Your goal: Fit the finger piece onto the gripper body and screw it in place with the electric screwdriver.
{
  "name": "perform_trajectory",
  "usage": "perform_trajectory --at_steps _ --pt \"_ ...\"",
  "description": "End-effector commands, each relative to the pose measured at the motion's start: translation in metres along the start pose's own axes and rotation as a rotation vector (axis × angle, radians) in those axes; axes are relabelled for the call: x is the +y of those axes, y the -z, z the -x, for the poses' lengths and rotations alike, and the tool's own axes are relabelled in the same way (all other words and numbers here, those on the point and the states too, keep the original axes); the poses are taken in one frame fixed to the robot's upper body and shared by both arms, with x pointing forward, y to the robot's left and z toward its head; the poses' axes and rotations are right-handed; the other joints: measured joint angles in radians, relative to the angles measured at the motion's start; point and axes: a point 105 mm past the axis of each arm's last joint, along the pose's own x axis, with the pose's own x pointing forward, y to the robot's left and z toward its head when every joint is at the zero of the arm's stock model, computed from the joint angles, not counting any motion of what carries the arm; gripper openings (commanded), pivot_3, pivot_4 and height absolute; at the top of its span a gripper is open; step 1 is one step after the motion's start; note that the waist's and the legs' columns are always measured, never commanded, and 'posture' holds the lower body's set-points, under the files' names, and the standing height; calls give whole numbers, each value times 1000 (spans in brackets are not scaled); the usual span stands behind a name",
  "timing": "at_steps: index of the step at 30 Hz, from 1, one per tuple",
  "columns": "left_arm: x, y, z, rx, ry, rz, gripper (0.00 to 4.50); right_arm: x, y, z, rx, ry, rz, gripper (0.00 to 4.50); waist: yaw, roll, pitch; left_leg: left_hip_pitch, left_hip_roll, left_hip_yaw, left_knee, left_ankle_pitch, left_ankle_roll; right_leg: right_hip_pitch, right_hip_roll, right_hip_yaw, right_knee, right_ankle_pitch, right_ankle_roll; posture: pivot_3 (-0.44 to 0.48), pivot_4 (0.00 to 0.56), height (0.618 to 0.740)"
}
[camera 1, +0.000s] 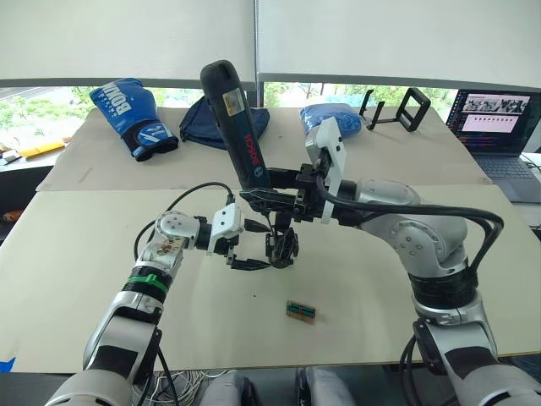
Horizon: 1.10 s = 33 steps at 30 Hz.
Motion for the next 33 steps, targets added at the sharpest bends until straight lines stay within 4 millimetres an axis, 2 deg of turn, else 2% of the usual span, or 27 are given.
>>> perform_trajectory --at_steps 1,33 --pt "5 -13 1 -18 -4 -57 4500 2 -20 6 -72 2 58 1897 0 0 0 0 0 0 0 0 0 0 0 0 0 0 0 0 150 740" --pt "5 -12 3 -12 -8 -61 4500 2 -24 6 -71 -10 63 1897 0 0 0 0 0 0 0 0 0 0 0 0 0 0 0 0 150 740"
